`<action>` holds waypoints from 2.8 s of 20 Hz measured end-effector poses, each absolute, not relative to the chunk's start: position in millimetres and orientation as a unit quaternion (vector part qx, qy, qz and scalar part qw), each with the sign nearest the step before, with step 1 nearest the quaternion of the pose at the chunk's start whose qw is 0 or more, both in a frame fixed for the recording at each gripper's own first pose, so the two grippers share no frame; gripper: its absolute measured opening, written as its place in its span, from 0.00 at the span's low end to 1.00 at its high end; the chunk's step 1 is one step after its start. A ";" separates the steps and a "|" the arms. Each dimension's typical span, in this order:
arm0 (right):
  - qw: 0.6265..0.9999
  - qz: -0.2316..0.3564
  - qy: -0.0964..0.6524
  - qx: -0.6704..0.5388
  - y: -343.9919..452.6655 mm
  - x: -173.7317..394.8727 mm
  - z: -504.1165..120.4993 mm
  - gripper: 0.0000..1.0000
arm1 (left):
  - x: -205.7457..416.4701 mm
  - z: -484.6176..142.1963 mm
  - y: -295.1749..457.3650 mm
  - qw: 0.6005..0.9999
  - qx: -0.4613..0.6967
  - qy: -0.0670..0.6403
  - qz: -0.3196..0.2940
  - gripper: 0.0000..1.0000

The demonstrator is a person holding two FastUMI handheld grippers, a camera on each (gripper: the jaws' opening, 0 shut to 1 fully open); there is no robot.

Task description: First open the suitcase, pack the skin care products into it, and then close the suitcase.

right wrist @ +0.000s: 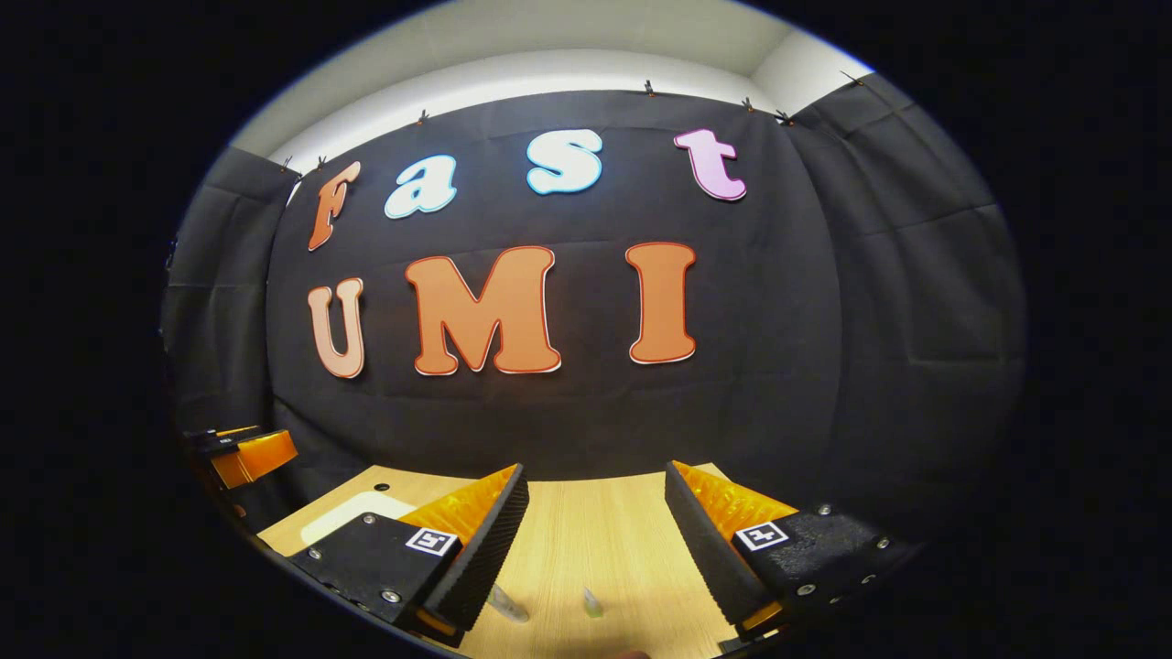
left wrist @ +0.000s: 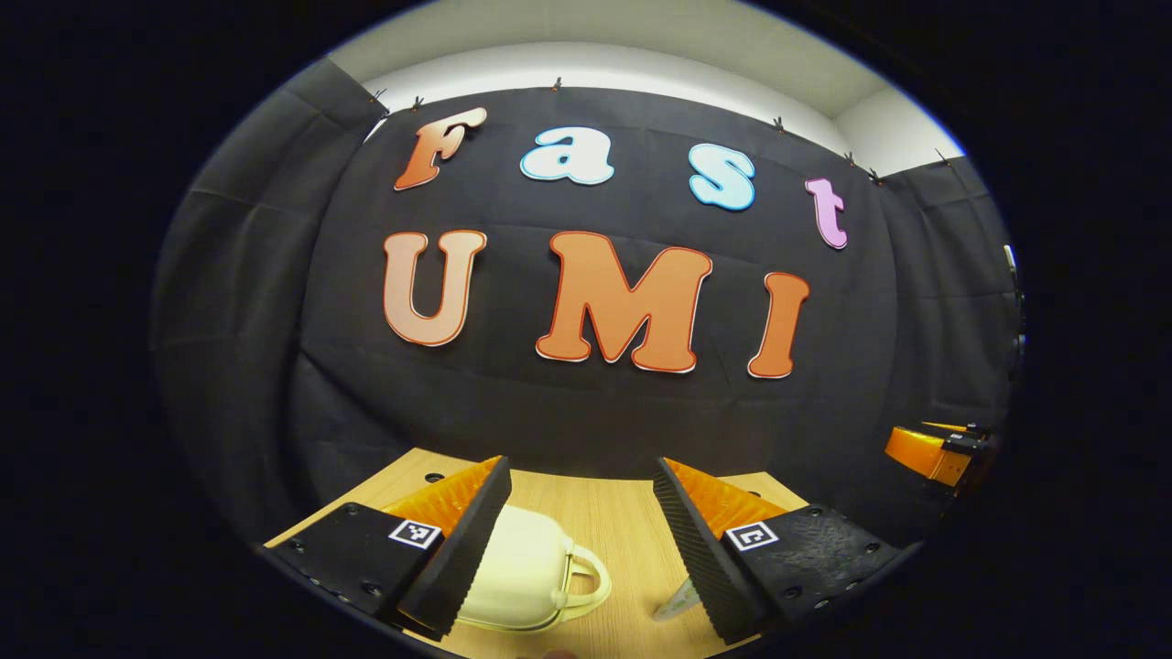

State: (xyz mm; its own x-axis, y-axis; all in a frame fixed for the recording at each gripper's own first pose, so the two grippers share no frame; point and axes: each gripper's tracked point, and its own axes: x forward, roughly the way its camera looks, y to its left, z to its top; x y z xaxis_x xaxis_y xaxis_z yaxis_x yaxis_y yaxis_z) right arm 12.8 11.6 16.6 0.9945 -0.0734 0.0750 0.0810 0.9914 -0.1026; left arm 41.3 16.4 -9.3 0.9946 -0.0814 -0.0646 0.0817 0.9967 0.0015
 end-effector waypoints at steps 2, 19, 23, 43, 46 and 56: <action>0.997 -0.038 -0.032 -0.052 11.2 14.7 14.2 0.95 | 44.9 -8.1 18.0 0.999 0.011 0.031 -0.039 0.97; 0.997 -0.035 -0.019 -0.059 14.1 28.0 4.2 0.95 | 60.2 -19.6 17.2 0.997 0.041 0.042 -0.041 0.97; 0.998 -0.039 -0.007 -0.058 9.8 28.2 -5.8 0.95 | 61.1 -42.4 12.0 0.993 0.100 0.041 -0.056 0.97; 0.988 -0.118 0.088 -0.041 -72.3 12.8 -68.3 0.95 | 73.3 -276.0 -0.4 0.823 0.518 0.185 -0.139 0.98; 0.986 -0.134 0.093 -0.039 -84.5 11.1 -70.6 0.95 | 84.6 -291.9 5.3 0.793 0.558 0.202 -0.140 0.98; 0.980 -0.165 0.111 -0.028 -113.3 8.8 -80.6 0.95 | 117.5 -305.2 13.2 0.761 0.590 0.240 -0.122 0.97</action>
